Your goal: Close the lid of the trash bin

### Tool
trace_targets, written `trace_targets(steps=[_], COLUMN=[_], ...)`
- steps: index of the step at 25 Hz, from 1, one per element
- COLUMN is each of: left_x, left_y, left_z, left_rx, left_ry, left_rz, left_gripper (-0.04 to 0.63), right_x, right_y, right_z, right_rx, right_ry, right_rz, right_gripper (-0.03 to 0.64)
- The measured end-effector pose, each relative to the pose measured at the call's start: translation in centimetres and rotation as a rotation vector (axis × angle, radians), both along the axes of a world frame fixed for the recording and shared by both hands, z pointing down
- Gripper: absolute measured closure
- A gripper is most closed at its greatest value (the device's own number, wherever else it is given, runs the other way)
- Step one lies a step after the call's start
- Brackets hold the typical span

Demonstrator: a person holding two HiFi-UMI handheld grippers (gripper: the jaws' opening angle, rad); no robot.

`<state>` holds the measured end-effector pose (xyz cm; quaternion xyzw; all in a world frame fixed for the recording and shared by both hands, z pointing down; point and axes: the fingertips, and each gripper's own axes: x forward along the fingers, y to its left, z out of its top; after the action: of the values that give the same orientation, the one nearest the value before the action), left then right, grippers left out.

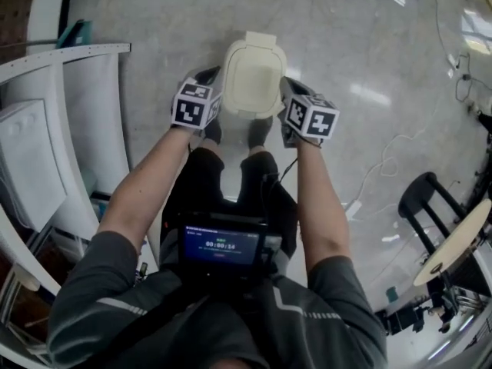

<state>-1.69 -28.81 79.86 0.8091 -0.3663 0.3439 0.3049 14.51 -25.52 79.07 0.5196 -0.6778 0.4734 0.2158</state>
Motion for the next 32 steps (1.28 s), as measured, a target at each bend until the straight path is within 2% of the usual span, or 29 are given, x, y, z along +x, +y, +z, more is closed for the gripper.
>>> trace_targets(steps=[4,8,12,15,17,24,28,32], left_x=[-0.2,-0.2,-0.8,-0.5,-0.1,-0.7,-1.0,-0.9], left_y=[-2.0,-3.6,-4.1,-3.3,-3.3,-4.0,-4.3,-4.5], left_z=[-6.9,-13.2,-18.7,-22.9,-25.8,-34.5,-39.3,-42.5], left_rx=[0.102,0.176,0.226,0.232,0.264,0.412,0.512,0.56], left_ry=[0.063,0.145,0.189,0.262,0.311,0.359,0.405,0.439], left_rz=[-0.011,-0.039,-0.052,-0.011,0.021,0.026,0.049,0.05], left_gripper=[0.603,0.603,0.603,0.603,0.603,0.603,0.603,0.603], right_x=[-0.8,-0.9,-1.0,-1.5,-1.5,-0.1,-0.1,-0.2], right_y=[-2.2,-4.7,-6.0,-5.5,-5.4,-5.2,-5.1,-5.5], right_z=[-6.2,-12.4,-19.1,-23.4,-25.9,-34.3,-38.1,-41.6], right_rx=[0.104,0.195,0.299,0.361,0.405,0.579,0.664,0.705], right_ry=[0.0,0.015,0.038,0.057,0.066,0.048,0.097,0.054], right_rz=[-0.035,-0.058,-0.096,-0.152,-0.179,-0.139,-0.18,-0.195], right_gripper=[0.606,0.606,0.606,0.606,0.606,0.606,0.606,0.606])
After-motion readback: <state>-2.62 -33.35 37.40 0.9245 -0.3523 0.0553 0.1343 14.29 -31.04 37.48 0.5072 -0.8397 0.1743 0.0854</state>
